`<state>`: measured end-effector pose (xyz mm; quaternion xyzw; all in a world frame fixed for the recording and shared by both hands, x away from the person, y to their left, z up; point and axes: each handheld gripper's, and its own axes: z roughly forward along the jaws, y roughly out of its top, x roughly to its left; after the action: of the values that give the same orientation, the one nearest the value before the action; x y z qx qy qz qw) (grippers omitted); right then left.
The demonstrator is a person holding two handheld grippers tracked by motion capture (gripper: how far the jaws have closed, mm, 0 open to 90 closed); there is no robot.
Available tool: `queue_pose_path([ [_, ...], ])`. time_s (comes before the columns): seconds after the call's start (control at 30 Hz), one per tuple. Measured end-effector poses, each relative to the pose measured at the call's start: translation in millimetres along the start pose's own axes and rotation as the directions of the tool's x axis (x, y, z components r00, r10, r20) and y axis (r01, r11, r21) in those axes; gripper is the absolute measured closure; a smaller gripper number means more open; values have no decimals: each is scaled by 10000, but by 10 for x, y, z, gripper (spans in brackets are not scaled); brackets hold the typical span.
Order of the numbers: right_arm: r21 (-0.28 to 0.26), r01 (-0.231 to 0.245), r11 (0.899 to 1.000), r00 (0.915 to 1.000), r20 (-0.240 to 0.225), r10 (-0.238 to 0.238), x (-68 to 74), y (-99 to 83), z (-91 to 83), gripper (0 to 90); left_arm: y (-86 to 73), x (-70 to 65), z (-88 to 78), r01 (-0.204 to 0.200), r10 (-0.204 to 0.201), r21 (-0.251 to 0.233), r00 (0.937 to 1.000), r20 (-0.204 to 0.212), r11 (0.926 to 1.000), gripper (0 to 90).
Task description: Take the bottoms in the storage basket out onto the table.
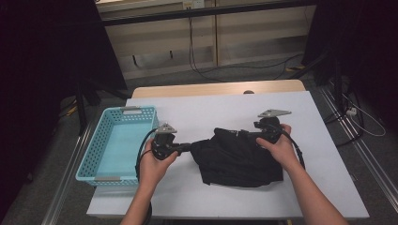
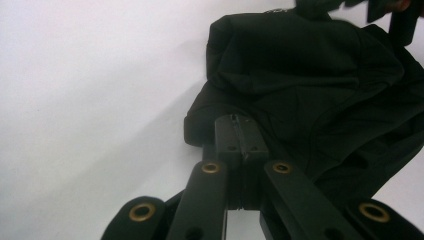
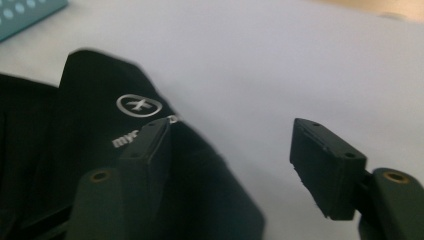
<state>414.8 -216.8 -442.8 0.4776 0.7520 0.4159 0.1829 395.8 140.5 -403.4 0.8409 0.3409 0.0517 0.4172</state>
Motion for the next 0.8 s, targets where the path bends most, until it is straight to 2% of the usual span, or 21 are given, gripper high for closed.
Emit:
queue_pose_path([
  [0.03,138,-59,9999,9999,-125,60,17,-17,36,396,-1,-2,0,5,-5,10,10000,-15,10000,900],
  [0.07,138,-59,9999,9999,-125,60,17,-17,36,396,-1,-2,0,5,-5,10,10000,-15,10000,900],
  [0.13,585,8,9983,9990,-458,19,57,-49,85,491,2,-3,-8,-15,14,33,10000,75,10000,900],
  [0.17,1038,376,9939,9976,-610,-314,100,-79,109,613,6,-7,-9,-27,27,-30,10000,45,10000,900],
  [0.2,1145,413,9926,9970,-705,-333,114,-96,107,673,8,-6,-8,-32,32,-44,10000,30,10000,900],
  [0.23,1145,413,9926,9970,-705,-333,114,-96,107,673,8,-6,-8,-32,32,-44,10000,30,10000,900],
  [0.27,1013,344,9943,9953,-934,-249,110,-126,82,824,7,-6,-3,-21,21,-19,10000,55,10000,900],
  [0.3,979,285,9948,9949,-987,-188,100,-138,57,847,6,-5,-1,-26,26,-18,10000,47,10000,900],
  [0.43,716,214,9972,9956,-924,-147,54,-154,-49,865,9,-3,4,-84,84,-20,10000,50,10000,900],
  [0.5,356,258,9990,9980,-588,-237,0,-179,-196,867,11,-10,14,-58,58,-34,10000,41,10000,900],
  [0.53,356,258,9990,9980,-588,-237,0,-179,-196,867,11,-10,14,-58,58,-34,10000,41,10000,900],
  [0.57,177,312,9994,9994,-176,-308,-61,-211,-305,868,19,-8,26,-129,129,-5,9999,25,9999,900],
  [0.6,177,312,9994,9994,-176,-308,-61,-211,-305,868,19,-8,26,-129,129,-5,9999,25,9999,900],
  [0.67,-202,252,9995,9993,292,-246,-154,-278,-484,868,32,-16,64,-116,116,39,9999,18,9999,900],
  [0.7,-202,252,9995,9993,292,-246,-154,-278,-484,868,32,-16,64,-116,116,39,9999,18,9999,900],
  [0.8,-513,214,9985,9951,971,-163,-255,-396,-702,869,41,-36,141,-188,189,213,9998,-29,9996,900],
])
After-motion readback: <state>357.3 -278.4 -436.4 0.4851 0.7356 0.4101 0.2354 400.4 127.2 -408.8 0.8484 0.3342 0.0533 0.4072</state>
